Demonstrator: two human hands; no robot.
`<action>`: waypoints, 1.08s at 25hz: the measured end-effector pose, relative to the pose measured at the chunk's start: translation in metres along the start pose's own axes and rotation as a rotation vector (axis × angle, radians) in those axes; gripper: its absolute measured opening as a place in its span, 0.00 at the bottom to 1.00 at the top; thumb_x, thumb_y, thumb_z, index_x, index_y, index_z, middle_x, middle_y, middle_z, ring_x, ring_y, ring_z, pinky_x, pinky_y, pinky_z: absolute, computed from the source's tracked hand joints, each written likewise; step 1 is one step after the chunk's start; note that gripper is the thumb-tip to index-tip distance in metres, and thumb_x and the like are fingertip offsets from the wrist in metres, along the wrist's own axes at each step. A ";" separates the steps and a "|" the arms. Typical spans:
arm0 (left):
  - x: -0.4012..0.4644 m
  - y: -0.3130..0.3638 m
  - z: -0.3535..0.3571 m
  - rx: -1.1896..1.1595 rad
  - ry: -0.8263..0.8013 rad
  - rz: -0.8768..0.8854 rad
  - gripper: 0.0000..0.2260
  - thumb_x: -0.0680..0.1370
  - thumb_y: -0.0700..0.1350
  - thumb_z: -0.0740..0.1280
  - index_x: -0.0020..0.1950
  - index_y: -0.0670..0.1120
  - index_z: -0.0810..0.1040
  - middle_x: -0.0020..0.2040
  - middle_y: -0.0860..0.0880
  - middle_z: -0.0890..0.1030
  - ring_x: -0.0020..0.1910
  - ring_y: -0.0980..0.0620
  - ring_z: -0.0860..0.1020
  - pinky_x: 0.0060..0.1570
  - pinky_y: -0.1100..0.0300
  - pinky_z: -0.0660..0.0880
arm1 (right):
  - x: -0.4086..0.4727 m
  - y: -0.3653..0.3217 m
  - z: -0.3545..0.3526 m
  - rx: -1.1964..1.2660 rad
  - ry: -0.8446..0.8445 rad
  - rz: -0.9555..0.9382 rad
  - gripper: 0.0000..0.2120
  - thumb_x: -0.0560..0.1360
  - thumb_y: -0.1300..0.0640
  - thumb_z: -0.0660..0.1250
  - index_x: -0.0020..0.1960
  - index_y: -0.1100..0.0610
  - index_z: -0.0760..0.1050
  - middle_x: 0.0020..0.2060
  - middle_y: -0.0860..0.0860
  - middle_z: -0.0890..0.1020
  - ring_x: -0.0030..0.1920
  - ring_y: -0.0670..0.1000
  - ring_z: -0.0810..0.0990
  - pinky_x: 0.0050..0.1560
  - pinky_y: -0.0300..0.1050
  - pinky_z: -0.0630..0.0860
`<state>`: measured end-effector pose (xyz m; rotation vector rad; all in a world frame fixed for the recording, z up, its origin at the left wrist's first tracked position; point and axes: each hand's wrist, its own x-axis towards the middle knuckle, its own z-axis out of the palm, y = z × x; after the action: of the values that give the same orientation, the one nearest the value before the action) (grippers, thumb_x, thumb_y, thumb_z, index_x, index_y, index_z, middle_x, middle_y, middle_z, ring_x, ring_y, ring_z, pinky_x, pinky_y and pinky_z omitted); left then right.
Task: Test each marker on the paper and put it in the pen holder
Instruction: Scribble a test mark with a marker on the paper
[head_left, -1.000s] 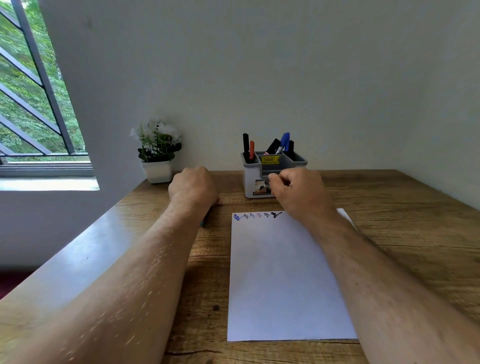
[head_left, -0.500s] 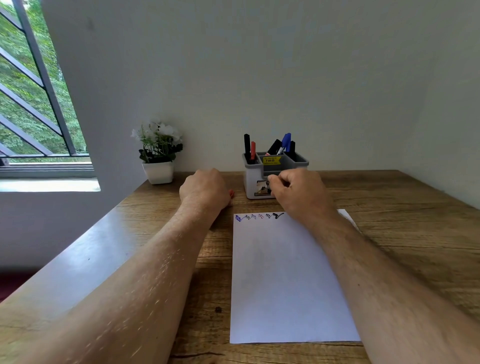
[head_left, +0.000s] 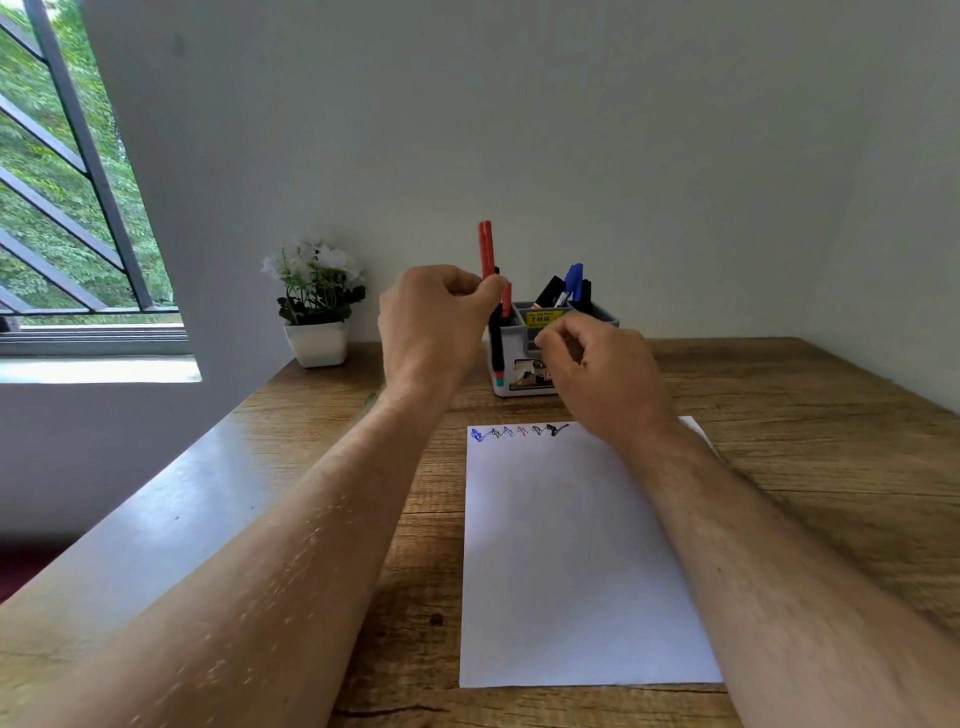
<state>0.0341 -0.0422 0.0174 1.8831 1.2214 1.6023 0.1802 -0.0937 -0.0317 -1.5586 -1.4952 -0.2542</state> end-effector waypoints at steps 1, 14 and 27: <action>-0.002 0.001 0.002 -0.041 -0.003 -0.007 0.09 0.74 0.56 0.73 0.45 0.51 0.86 0.36 0.57 0.84 0.36 0.61 0.82 0.44 0.62 0.80 | 0.000 0.002 0.001 0.006 0.012 0.001 0.11 0.82 0.49 0.60 0.52 0.53 0.79 0.39 0.47 0.82 0.40 0.44 0.81 0.38 0.38 0.79; -0.017 0.000 0.020 -0.234 -0.228 0.044 0.05 0.74 0.49 0.75 0.45 0.49 0.85 0.34 0.51 0.85 0.34 0.56 0.84 0.37 0.55 0.83 | 0.006 -0.019 -0.005 1.002 -0.189 0.377 0.14 0.81 0.44 0.60 0.64 0.46 0.77 0.51 0.49 0.86 0.47 0.51 0.86 0.46 0.49 0.82; -0.011 -0.007 0.019 -0.374 -0.228 -0.055 0.09 0.79 0.49 0.69 0.45 0.45 0.86 0.35 0.49 0.85 0.34 0.52 0.83 0.38 0.54 0.83 | 0.004 -0.012 -0.002 0.559 -0.056 0.289 0.12 0.82 0.49 0.62 0.53 0.51 0.83 0.36 0.48 0.83 0.27 0.36 0.74 0.32 0.32 0.68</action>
<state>0.0493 -0.0433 0.0006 1.7183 0.8059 1.4231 0.1717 -0.0943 -0.0220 -1.3016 -1.2211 0.3520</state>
